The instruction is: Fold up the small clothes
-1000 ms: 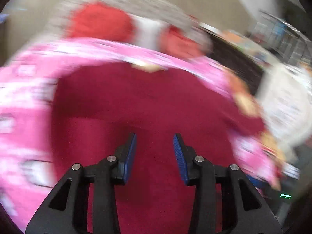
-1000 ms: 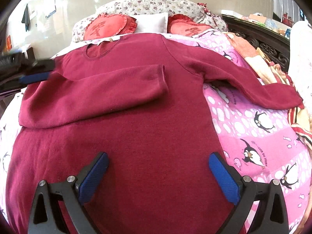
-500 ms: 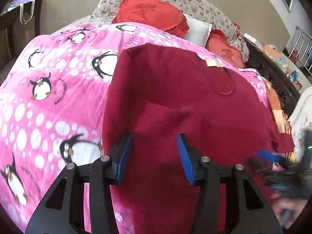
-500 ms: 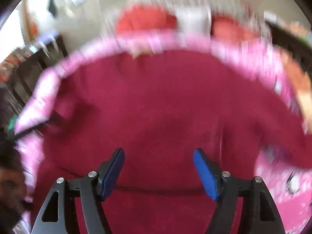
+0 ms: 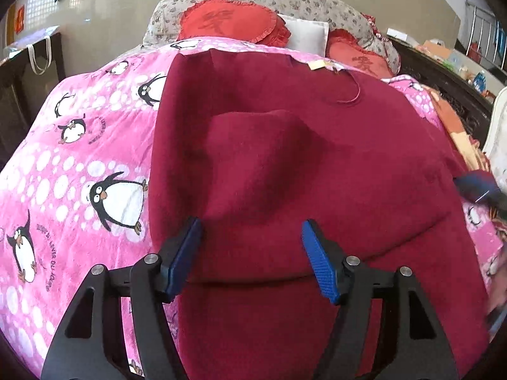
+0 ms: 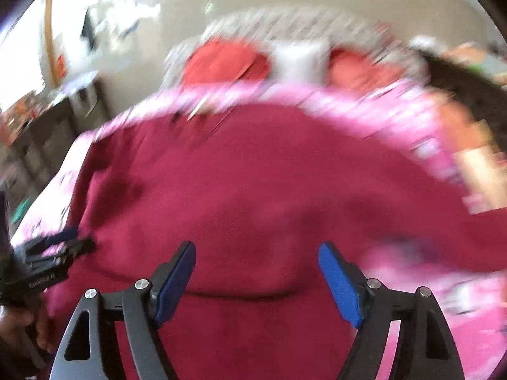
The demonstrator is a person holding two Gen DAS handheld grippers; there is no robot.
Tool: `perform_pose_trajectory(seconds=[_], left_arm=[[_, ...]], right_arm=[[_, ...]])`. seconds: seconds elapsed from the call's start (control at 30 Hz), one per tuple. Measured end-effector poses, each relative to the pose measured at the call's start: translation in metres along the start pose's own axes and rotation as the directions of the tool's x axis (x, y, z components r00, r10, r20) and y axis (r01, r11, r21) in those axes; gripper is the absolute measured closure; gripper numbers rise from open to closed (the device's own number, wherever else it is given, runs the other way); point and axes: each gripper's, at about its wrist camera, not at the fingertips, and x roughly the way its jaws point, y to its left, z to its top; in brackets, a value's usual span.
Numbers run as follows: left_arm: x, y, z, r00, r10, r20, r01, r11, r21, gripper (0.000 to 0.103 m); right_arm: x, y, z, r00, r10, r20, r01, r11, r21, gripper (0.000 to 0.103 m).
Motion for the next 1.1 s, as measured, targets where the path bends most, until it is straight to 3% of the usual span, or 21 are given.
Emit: perform_pose_trajectory(seconds=[0.1,0.2,0.3,0.37,0.53,0.6,0.67,0.77,0.9,0.97,1.03,1.1], left_arm=[[0.006,-0.011,-0.001,0.998,0.066,-0.011,-0.065,0.997,0.049,0.034],[0.008,-0.017,-0.002,0.994,0.111,-0.002,-0.11,0.991,0.077,0.032],[0.009,-0.014,-0.002,0.994,0.106,-0.002,-0.106,0.992,0.066,0.032],[0.009,-0.013,-0.002,0.994,0.107,-0.001,-0.107,0.992,0.065,0.032],[0.009,-0.014,-0.003,0.994,0.111,-0.002,-0.11,0.992,0.063,0.032],[0.009,-0.014,-0.002,0.994,0.111,-0.003,-0.11,0.992,0.063,0.032],[0.009,-0.013,-0.002,0.994,0.11,-0.003,-0.11,0.992,0.063,0.032],[0.009,-0.013,-0.002,0.994,0.109,-0.004,-0.109,0.992,0.063,0.032],[0.01,-0.012,-0.002,0.994,0.107,-0.004,-0.107,0.993,0.06,0.032],[0.01,-0.012,-0.002,0.994,0.106,-0.004,-0.106,0.993,0.058,0.032],[0.01,-0.012,-0.002,0.994,0.105,-0.004,-0.104,0.993,0.056,0.032],[0.01,-0.012,-0.003,0.995,0.104,-0.003,-0.103,0.993,0.055,0.032]], right_arm=[[-0.044,-0.088,0.003,0.98,-0.18,0.088,0.168,0.978,0.124,0.023],[-0.076,-0.193,-0.008,0.937,-0.342,0.077,0.303,0.9,0.314,0.023],[-0.098,-0.272,-0.022,0.917,-0.396,0.056,0.332,0.832,0.445,0.023],[-0.104,-0.31,-0.031,0.915,-0.402,0.042,0.335,0.814,0.475,0.024],[-0.085,-0.35,-0.037,0.945,-0.328,-0.011,0.293,0.828,0.478,0.028],[-0.075,-0.358,-0.037,0.945,-0.325,-0.033,0.3,0.827,0.475,0.031],[-0.067,-0.362,-0.036,0.957,-0.289,-0.028,0.268,0.841,0.471,0.043],[-0.055,-0.364,-0.035,0.956,-0.287,-0.051,0.28,0.858,0.431,0.057],[-0.045,-0.369,-0.041,0.96,-0.264,-0.091,0.276,0.854,0.442,0.064],[-0.05,-0.372,-0.044,0.97,-0.232,-0.069,0.236,0.843,0.484,0.085],[-0.057,-0.37,-0.041,0.973,-0.226,-0.055,0.223,0.842,0.492,0.096],[-0.063,-0.36,-0.03,0.969,-0.24,-0.061,0.241,0.856,0.457,0.097]])
